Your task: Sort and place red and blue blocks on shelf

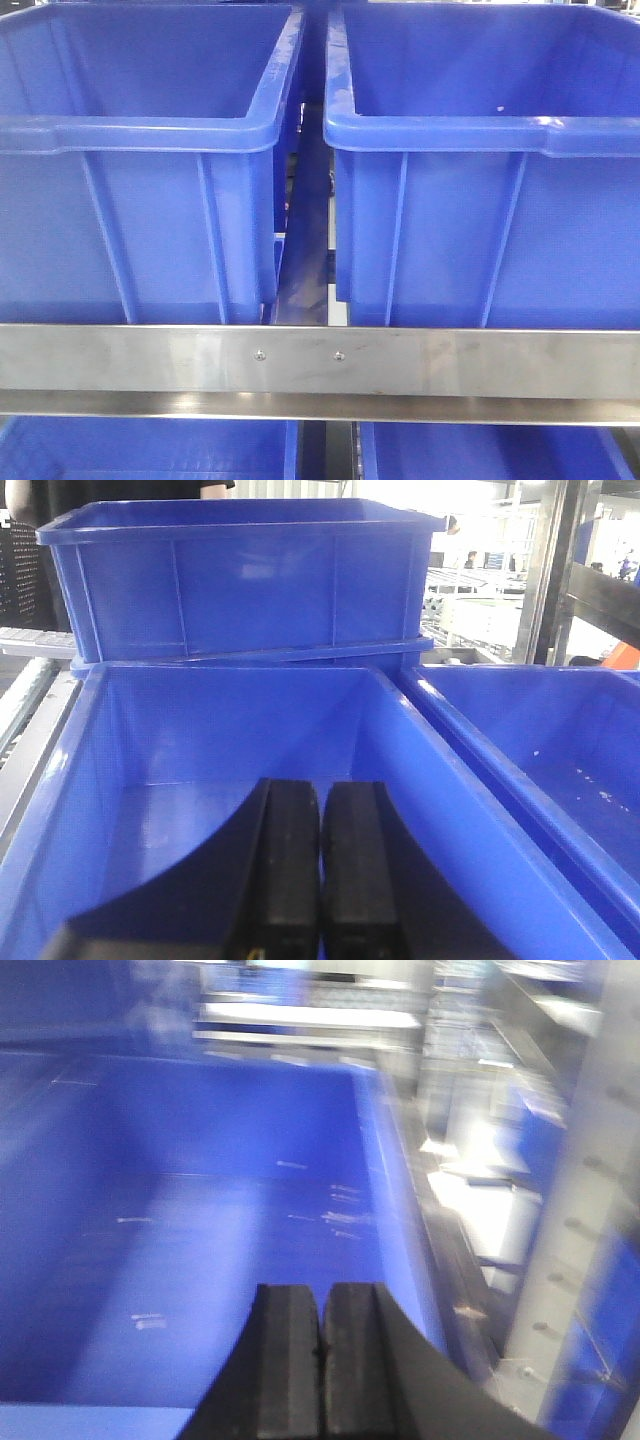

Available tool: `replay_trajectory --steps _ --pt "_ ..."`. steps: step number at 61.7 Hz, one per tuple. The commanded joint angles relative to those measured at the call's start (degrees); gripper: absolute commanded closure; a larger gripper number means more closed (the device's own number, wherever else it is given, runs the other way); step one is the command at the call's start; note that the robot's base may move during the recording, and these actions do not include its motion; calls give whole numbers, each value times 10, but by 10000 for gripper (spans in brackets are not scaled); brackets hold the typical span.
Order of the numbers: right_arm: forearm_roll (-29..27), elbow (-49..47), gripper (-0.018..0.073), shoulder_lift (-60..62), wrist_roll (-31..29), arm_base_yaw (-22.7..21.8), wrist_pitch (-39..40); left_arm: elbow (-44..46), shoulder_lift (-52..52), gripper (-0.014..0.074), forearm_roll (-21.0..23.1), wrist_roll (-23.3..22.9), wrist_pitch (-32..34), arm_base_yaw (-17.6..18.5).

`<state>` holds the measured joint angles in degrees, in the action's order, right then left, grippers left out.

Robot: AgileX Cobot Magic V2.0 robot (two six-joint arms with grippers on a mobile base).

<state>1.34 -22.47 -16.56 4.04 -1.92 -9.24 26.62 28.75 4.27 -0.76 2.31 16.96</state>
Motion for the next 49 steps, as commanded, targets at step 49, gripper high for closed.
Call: replay_trajectory --steps 49 --pt "20 230 510 184 -3 2 119 16 2 472 1 -7 50 4"
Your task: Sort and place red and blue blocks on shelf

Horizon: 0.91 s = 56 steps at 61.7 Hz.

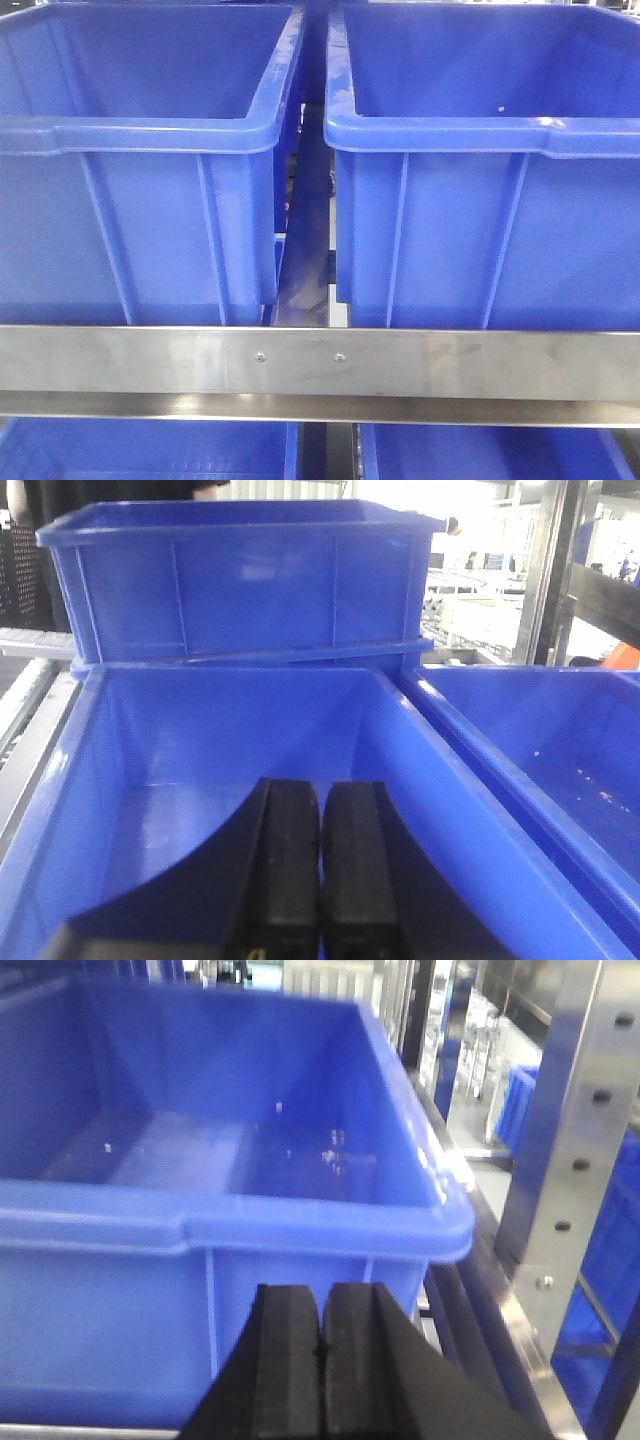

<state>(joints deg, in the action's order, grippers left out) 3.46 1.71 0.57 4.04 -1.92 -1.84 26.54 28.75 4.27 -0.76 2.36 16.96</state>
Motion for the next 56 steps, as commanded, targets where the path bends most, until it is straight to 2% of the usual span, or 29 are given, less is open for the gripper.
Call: replay_trajectory --steps 1,26,56 --pt "-1 -12 510 12 -2 2 47 17 2 472 1 -7 50 4" --pt "-1 -12 510 12 3 4 90 17 3 472 1 -7 50 4" --pt "-1 -12 510 12 3 4 89 17 3 472 1 -7 50 4"
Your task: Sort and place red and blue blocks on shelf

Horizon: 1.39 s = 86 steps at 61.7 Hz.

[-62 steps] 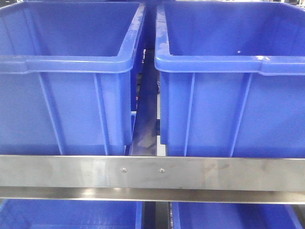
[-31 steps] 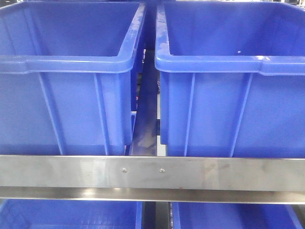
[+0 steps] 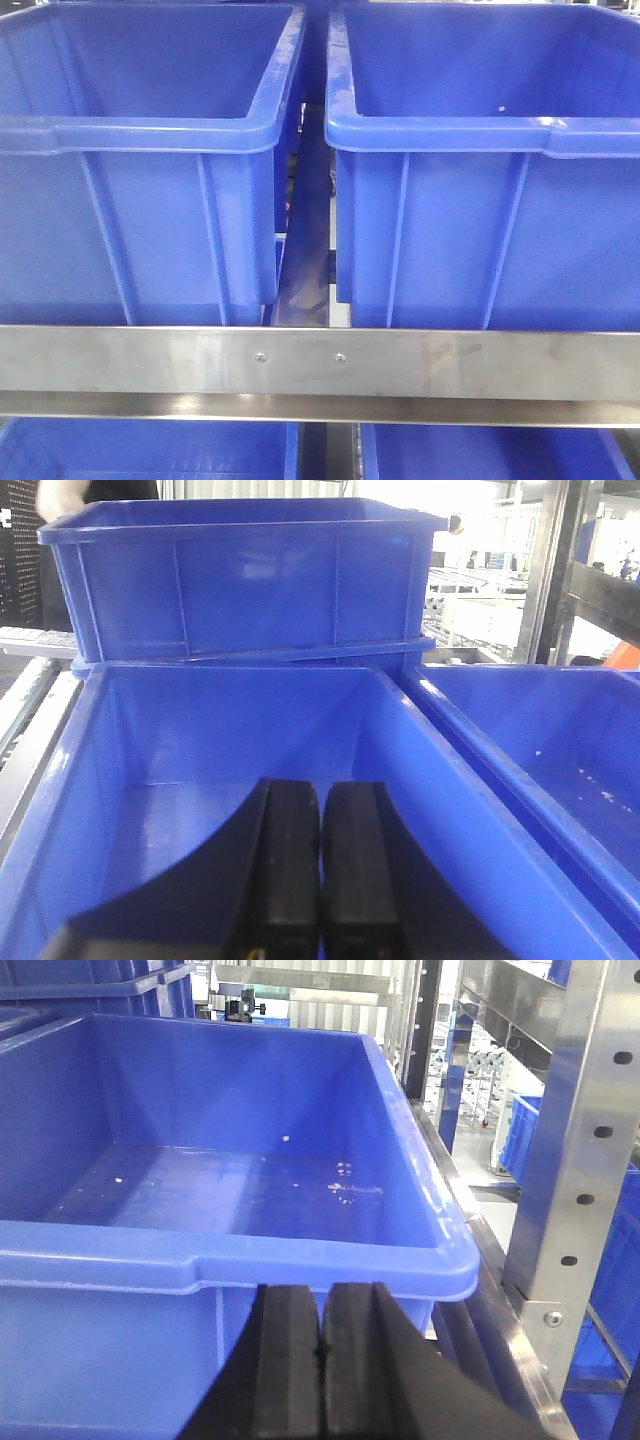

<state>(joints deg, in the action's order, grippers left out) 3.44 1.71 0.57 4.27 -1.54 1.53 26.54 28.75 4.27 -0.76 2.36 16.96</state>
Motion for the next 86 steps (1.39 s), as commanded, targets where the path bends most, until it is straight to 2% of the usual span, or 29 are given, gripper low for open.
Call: replay_trajectory --steps 1,9,14,23,32,46,60,63,68,86 --pt "-1 -12 510 12 1 0 55 17 3 472 1 -7 50 4" --pt "-1 -12 510 12 1 0 55 17 2 470 -14 8 45 0" --pt "-1 -12 510 12 1 0 55 8 -4 470 -14 32 53 -21" --pt "-1 -12 510 12 1 0 55 -40 -14 470 1 36 91 -71" --pt "-1 -12 510 12 1 0 55 -112 -68 470 1 36 95 -98" --pt "-1 -12 510 12 1 0 55 -216 -191 470 1 22 81 -113" --pt "-1 -12 510 12 1 0 55 -286 -266 470 1 22 80 -122" --pt "-1 -12 510 12 1 0 55 -285 -285 471 1 17 28 -122" --pt "-1 -12 510 12 1 0 55 -286 -303 471 1 4 -7 -122" --pt "-1 -12 510 11 1 0 55 -286 -302 471 0 4 12 -122"
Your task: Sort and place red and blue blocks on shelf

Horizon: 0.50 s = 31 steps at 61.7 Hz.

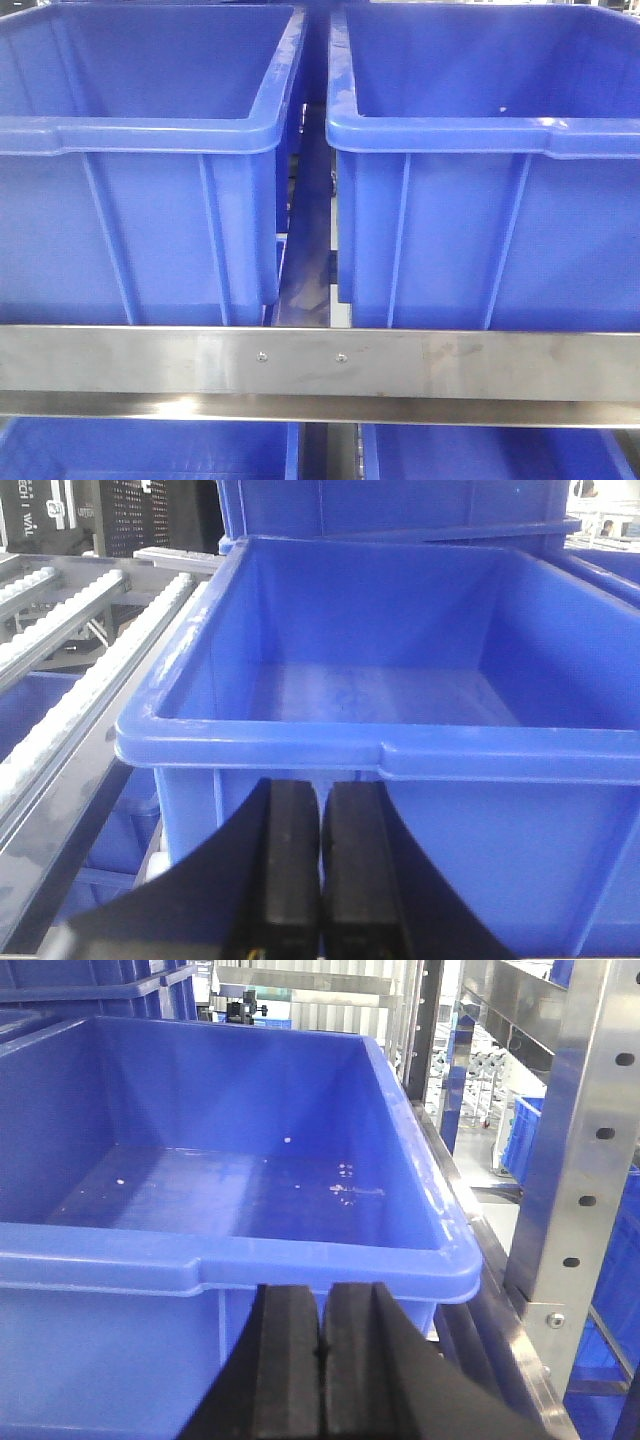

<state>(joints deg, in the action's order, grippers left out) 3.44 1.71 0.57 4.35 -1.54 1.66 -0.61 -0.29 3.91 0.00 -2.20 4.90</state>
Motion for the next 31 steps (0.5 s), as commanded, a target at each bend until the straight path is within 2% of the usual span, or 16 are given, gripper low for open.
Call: replay_trajectory --steps 1,31 --pt "-1 -12 510 11 0 0 54 -15 -12 471 4 -4 59 -2" --pt "-1 -12 510 11 0 0 54 -15 -12 472 4 -4 65 -2"
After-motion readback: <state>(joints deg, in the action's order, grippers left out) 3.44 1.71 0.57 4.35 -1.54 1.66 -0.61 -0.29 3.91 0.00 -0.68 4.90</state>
